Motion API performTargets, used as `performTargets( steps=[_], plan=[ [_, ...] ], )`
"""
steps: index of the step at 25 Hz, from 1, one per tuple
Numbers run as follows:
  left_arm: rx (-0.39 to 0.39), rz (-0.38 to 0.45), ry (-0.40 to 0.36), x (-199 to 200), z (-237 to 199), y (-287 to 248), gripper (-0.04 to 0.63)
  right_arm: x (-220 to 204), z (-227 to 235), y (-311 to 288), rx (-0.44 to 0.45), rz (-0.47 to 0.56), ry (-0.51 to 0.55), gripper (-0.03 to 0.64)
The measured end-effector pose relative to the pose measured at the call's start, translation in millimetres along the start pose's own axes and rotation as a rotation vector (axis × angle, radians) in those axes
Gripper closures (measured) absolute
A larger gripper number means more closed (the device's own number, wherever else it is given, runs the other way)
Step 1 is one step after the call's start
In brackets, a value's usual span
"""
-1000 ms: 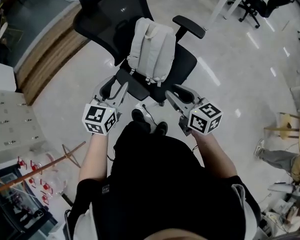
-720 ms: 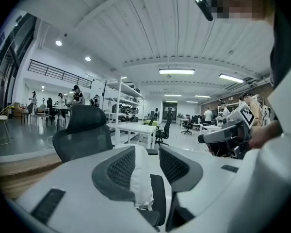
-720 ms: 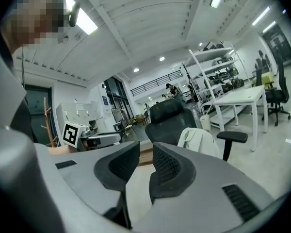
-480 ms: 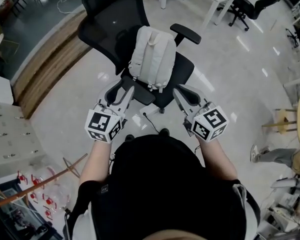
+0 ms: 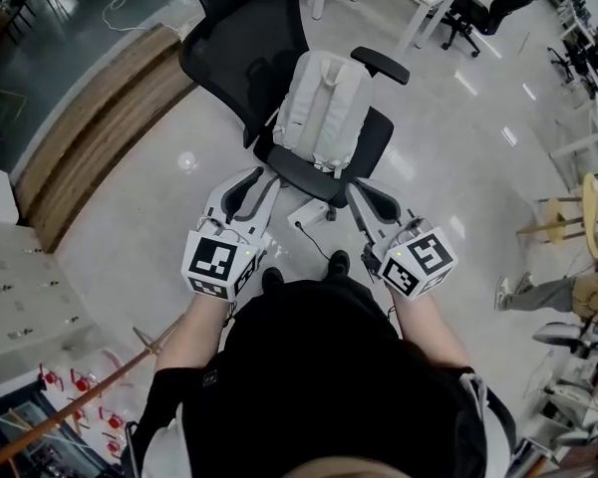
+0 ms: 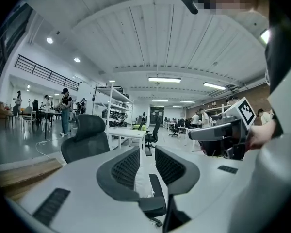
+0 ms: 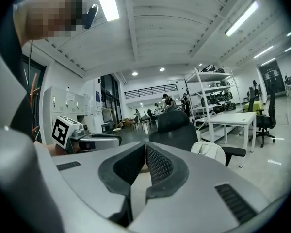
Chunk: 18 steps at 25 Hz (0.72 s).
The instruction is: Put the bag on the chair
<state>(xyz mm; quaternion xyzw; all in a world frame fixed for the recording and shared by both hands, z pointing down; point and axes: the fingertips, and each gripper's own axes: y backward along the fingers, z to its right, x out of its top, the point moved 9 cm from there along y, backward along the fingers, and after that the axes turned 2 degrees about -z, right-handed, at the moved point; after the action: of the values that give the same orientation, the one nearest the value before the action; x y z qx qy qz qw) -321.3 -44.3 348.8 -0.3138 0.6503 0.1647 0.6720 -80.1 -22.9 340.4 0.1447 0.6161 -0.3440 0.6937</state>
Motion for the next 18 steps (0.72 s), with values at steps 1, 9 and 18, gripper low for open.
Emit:
performTargets(
  steps=[1,9,18],
  plan=[
    [-0.004,0.003,0.003,-0.7,-1.5,4.8,0.493,-0.6,-7.4,-0.4,0.003,0.009,0.005,0.584],
    [0.006,0.019,0.016,6.3,21.1,21.4,0.52,5.6,-16.5,31.7,-0.004,0.059,0.024,0.588],
    [0.036,0.045,0.001,24.5,54.3,8.9,0.537,5.5,8.3,62.4,0.007,0.074,0.03,0.588]
  ],
)
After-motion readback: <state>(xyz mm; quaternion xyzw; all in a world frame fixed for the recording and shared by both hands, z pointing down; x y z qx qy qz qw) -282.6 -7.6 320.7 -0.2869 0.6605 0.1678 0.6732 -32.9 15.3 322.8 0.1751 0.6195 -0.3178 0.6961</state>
